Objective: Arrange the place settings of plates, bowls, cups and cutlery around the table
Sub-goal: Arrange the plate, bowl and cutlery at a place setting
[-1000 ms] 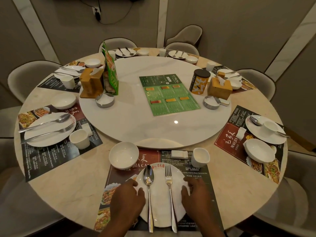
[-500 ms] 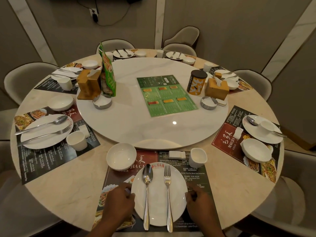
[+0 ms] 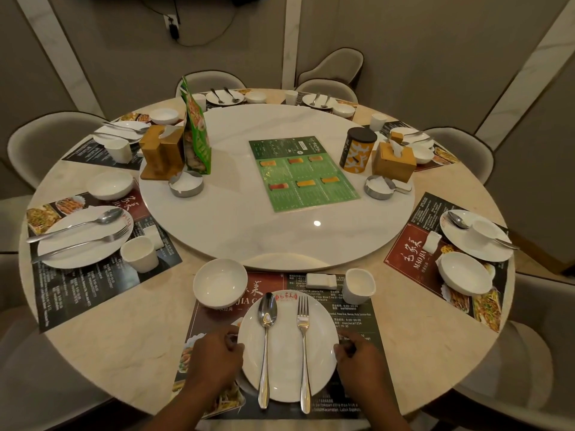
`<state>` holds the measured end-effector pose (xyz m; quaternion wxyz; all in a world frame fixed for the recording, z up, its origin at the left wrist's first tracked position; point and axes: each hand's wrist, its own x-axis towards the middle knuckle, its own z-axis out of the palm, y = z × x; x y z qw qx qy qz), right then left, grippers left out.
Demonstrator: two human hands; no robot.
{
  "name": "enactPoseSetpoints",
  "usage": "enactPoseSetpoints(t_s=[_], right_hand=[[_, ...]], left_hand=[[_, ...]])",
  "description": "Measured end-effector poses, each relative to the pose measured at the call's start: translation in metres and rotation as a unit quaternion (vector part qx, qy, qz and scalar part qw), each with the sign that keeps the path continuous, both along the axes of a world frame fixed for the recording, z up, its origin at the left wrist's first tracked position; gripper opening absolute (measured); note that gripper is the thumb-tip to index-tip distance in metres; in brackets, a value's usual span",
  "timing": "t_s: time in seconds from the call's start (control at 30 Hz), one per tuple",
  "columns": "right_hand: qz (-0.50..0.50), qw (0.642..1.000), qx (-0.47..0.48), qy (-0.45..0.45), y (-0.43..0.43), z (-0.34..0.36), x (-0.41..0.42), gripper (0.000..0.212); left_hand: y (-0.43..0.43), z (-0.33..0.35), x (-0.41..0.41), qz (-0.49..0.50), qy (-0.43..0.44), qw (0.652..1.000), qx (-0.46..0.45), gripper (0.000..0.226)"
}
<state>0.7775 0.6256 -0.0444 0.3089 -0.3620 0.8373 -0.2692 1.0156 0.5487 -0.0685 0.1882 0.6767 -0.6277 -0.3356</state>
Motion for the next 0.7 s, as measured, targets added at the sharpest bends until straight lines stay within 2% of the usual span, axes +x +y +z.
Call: enactPoseSetpoints(t_s=[0.7], right_hand=[[-0.001,1.000,-0.007,-0.011,0.0013,0.0041,-0.0002,0.027]], left_hand=[[0.0017,-0.0018,-0.0025,0.006,-0.011,1.000,-0.017,0.023]])
